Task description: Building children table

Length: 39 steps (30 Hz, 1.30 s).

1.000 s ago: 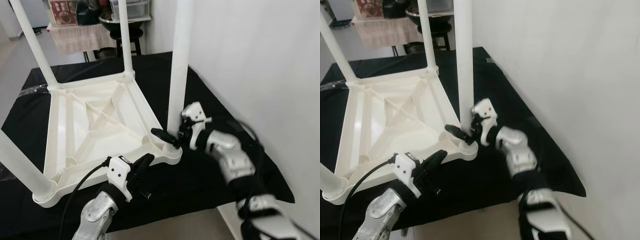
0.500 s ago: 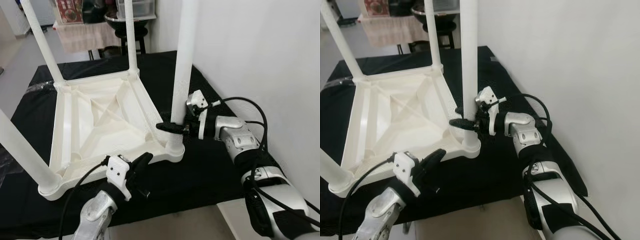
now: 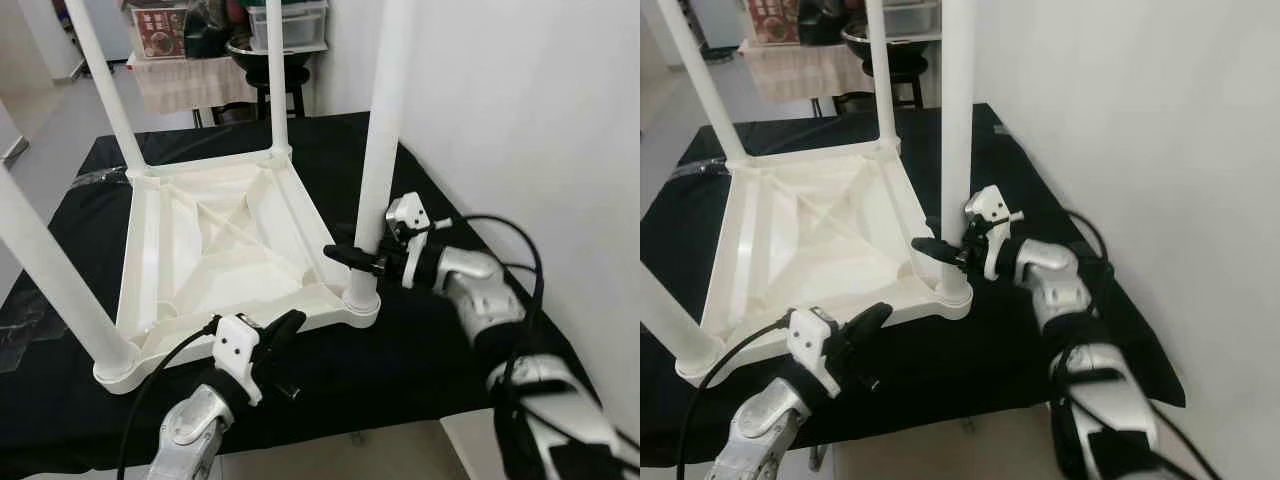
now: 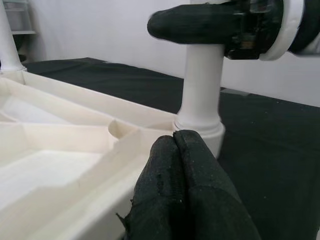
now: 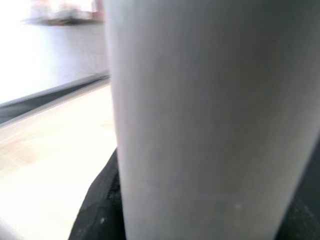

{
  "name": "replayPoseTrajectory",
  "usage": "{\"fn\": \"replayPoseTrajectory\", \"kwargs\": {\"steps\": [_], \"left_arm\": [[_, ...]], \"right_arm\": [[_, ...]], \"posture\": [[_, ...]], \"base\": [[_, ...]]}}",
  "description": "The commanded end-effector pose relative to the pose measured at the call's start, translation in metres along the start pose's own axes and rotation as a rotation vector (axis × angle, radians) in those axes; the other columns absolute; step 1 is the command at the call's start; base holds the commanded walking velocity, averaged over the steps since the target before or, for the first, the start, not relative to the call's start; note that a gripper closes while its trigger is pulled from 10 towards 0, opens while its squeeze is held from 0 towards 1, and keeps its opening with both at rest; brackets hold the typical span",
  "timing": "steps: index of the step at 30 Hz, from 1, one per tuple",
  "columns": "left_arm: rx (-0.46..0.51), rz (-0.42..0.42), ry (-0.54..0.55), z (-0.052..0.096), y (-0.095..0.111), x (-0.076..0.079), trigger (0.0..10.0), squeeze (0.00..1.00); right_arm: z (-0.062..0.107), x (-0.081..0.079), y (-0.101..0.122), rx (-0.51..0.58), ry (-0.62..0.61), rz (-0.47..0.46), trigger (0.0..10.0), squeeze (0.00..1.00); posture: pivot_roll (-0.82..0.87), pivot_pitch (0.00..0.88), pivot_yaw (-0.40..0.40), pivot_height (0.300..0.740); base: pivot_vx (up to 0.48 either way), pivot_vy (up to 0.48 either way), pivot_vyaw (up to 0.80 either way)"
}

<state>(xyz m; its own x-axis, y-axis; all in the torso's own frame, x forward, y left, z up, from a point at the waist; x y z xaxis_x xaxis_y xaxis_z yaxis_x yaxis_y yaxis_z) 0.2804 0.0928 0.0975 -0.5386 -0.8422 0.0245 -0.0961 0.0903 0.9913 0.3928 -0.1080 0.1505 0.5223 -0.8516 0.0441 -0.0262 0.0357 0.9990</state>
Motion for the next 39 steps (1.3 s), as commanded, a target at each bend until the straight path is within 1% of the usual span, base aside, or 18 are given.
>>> {"fn": "replayPoseTrajectory", "kwargs": {"steps": [1, 2, 4, 7, 9, 12, 13, 15, 16, 21, 24, 25, 26, 27, 30, 31, 32, 39], "left_arm": [[-0.001, 0.000, 0.002, 0.003, 0.001, -0.002, 10.0, 0.00], [-0.001, 0.000, 0.001, 0.003, 0.001, -0.002, 10.0, 0.00], [-0.001, 0.000, 0.001, 0.003, 0.001, -0.002, 10.0, 0.00], [-0.003, -0.002, -0.002, 0.001, 0.001, -0.003, 10.0, 0.00], [-0.003, -0.002, -0.003, 0.001, 0.001, -0.003, 10.0, 0.00], [-0.004, -0.009, -0.003, 0.001, 0.001, -0.003, 10.0, 0.00], [-0.005, -0.010, -0.001, 0.001, 0.001, -0.004, 10.0, 0.00], [-0.006, -0.009, -0.002, 0.001, 0.000, -0.004, 10.0, 0.00], [-0.007, -0.008, -0.004, 0.001, 0.000, -0.004, 10.0, 0.00], [-0.007, -0.005, -0.006, 0.002, 0.000, -0.004, 10.0, 0.00], [-0.007, -0.004, -0.006, 0.001, 0.000, -0.003, 10.0, 0.00], [-0.007, -0.004, -0.006, 0.001, 0.000, -0.003, 10.0, 0.00], [-0.007, -0.003, -0.006, 0.001, 0.000, -0.003, 10.0, 0.00], [-0.007, -0.004, -0.005, 0.000, 0.000, -0.003, 10.0, 0.00], [-0.007, -0.004, -0.005, 0.000, 0.000, -0.003, 10.0, 0.00], [-0.006, -0.004, -0.005, 0.000, -0.001, -0.003, 10.0, 0.00], [-0.006, -0.004, -0.005, -0.001, -0.001, -0.002, 10.0, 0.00], [-0.007, -0.003, -0.006, -0.001, -0.002, -0.001, 10.0, 0.00]], "right_arm": [[0.029, 0.004, -0.055, -0.195, -0.362, -0.043, 0.0, 0.00], [0.034, -0.009, -0.062, -0.213, -0.342, -0.055, 0.0, 0.00], [0.034, -0.009, -0.062, -0.213, -0.342, -0.055, 0.0, 0.00], [0.022, -0.046, -0.065, -0.188, -0.185, -0.021, 0.0, 0.00], [0.021, -0.048, -0.066, -0.187, -0.176, -0.016, 0.0, 0.00], [0.006, -0.047, -0.049, -0.144, -0.168, 0.004, 0.0, 0.00], [0.001, -0.045, -0.046, -0.147, -0.182, 0.007, 10.0, 0.00], [0.000, -0.048, -0.041, -0.141, -0.172, -0.007, 10.0, 0.00], [0.000, -0.051, -0.036, -0.130, -0.152, -0.011, 10.0, 1.00], [-0.005, -0.053, -0.019, -0.087, -0.044, -0.010, 10.0, 1.00], [-0.011, -0.053, 0.008, -0.003, 0.140, 0.006, 10.0, 0.98], [-0.011, -0.056, 0.016, 0.021, 0.228, 0.026, 10.0, 0.10], [-0.011, -0.057, 0.021, 0.035, 0.288, 0.041, 10.0, 0.10], [-0.011, -0.060, 0.026, 0.042, 0.371, 0.064, 10.0, 0.00], [-0.010, -0.061, 0.029, 0.045, 0.451, 0.089, 10.0, 0.00], [-0.010, -0.062, 0.034, 0.046, 0.524, 0.171, 10.0, 0.00], [-0.012, -0.062, 0.038, 0.044, 0.565, 0.185, 10.0, 0.00], [-0.018, -0.060, 0.042, 0.002, 0.665, 0.153, 10.0, 0.00]], "posture": [[0.02, 0.022, -0.002, 0.740], [0.02, 0.022, -0.002, 0.740], [0.02, 0.022, -0.002, 0.740], [0.01, 0.019, 0.007, 0.740], [0.01, 0.019, 0.007, 0.740], [0.02, 0.014, 0.001, 0.740], [0.03, 0.014, 0.003, 0.740], [0.03, 0.015, 0.005, 0.740], [0.03, 0.014, 0.008, 0.740], [0.03, 0.013, 0.005, 0.740], [0.03, 0.011, 0.003, 0.740], [0.03, 0.010, 0.001, 0.740], [0.03, 0.010, 0.001, 0.740], [0.03, 0.006, -0.001, 0.740], [0.04, 0.004, -0.003, 0.740], [0.04, 0.003, -0.005, 0.740], [0.05, 0.000, -0.006, 0.740], [0.06, 0.000, -0.010, 0.740]], "base": [[0.000, 0.000, 0.00], [0.000, 0.000, 0.00], [0.000, 0.000, 0.00], [0.000, 0.000, 0.00], [0.000, 0.000, 0.00], [0.000, 0.000, 0.00], [0.000, 0.000, 0.00], [0.000, 0.000, 0.00], [0.000, 0.000, 0.00], [0.000, 0.000, 0.00], [0.000, 0.000, 0.00], [0.000, 0.000, 0.00], [0.000, 0.000, 0.00], [0.000, 0.000, 0.00], [0.000, 0.000, 0.00], [0.000, 0.000, 0.00], [0.000, 0.000, 0.00], [0.000, 0.000, 0.00]]}}
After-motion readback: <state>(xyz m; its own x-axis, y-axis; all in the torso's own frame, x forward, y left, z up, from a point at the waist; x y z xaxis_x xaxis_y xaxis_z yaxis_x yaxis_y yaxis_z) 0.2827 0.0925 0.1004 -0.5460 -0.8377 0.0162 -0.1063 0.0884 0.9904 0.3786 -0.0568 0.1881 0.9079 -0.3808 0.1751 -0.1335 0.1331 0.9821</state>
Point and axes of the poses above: a point about 5 cm out from each wrist's last joint towards the gripper, its own z axis pointing back from the gripper into the wrist, its own y axis along the axis of the wrist's last joint, x = y × z, the point moved 4 cm from there along -z, pointing out of the wrist towards the gripper, and after that the axes turned 1 degree about z, right-handed, at the moved point
